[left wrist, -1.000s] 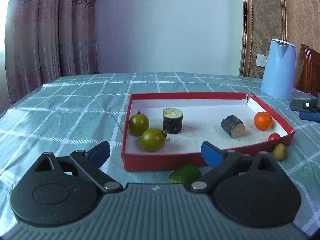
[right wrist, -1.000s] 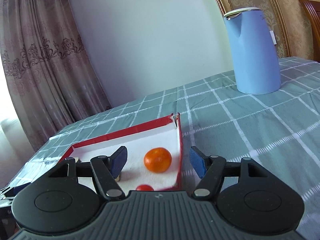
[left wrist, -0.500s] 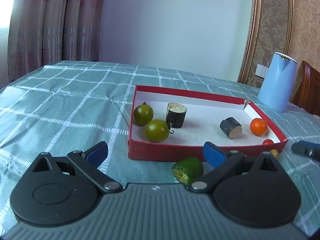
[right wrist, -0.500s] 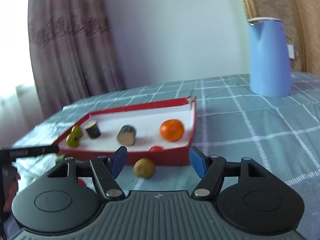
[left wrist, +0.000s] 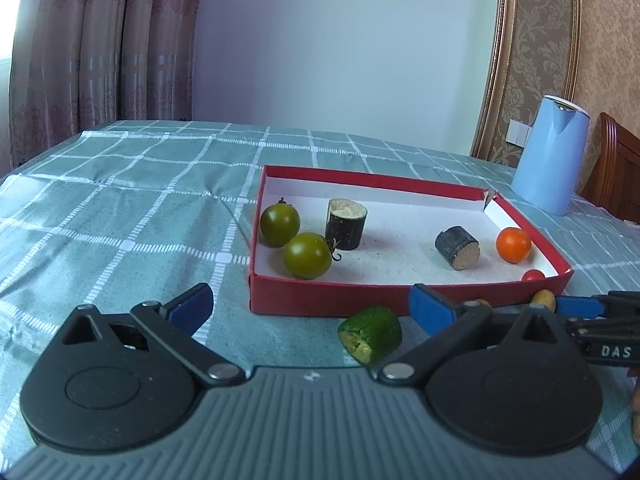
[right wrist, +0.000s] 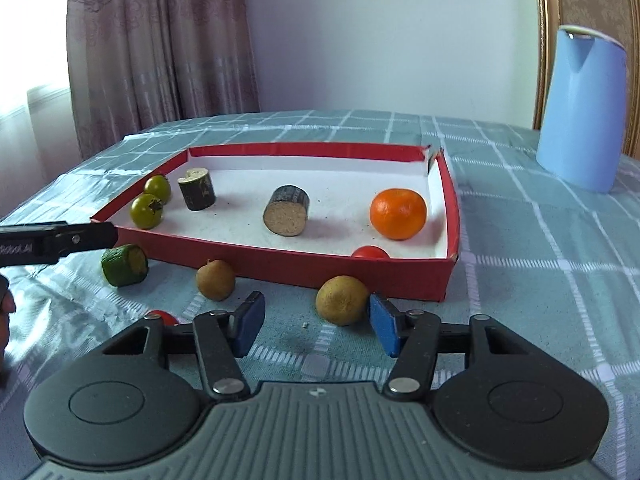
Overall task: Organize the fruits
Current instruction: 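Grasp the green cucumber slice with the left gripper while the right gripper grasps a brown round fruit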
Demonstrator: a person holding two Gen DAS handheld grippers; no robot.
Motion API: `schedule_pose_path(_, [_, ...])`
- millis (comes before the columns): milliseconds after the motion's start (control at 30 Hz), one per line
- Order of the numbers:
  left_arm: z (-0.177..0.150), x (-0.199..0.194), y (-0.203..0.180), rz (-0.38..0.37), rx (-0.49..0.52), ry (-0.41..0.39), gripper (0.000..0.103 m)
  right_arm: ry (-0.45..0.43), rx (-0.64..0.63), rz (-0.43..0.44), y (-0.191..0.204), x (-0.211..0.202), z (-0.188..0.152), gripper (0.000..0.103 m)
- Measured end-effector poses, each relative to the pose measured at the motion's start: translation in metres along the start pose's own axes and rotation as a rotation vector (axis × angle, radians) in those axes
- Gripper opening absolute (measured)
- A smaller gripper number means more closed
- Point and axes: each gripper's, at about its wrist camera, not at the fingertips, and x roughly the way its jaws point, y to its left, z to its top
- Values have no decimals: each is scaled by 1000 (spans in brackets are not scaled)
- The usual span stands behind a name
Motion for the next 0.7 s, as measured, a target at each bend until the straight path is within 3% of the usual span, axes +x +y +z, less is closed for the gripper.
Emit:
schedule_pose_path(267, [-3,-2,-3,-30,23,14,103,11,33,-40,-5,5,1,30])
schedule_pose_path(467, [-10,-8,-23,-23,143,-8,103,5,44,-37,-6,4,0,28])
schedule_pose_path(700, [-12,3,-30,6,176,61,76,6,44,-36,-7,5,0,28])
